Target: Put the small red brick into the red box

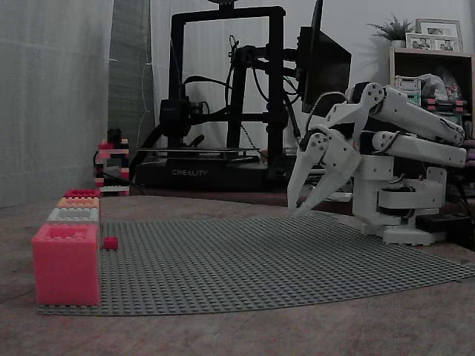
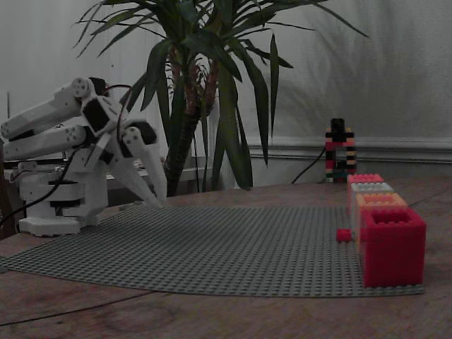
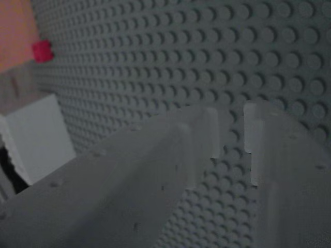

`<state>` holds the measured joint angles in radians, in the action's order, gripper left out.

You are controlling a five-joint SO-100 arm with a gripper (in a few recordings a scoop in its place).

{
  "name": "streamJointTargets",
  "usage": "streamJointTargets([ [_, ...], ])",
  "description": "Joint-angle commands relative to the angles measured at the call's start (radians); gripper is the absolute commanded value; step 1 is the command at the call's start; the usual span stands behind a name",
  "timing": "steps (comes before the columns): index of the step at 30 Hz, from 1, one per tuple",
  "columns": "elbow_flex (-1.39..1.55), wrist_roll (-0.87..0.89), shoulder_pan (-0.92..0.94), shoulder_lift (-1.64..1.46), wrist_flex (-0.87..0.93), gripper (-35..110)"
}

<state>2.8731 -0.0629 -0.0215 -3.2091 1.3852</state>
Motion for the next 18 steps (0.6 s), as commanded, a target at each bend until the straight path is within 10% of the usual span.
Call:
streamJointTargets([
  [1, -0.009, 0.005, -0.018, -0.011, 0.018, 0],
  [18, -0.012, -0.005, -0.018, -0.011, 0.017, 0],
])
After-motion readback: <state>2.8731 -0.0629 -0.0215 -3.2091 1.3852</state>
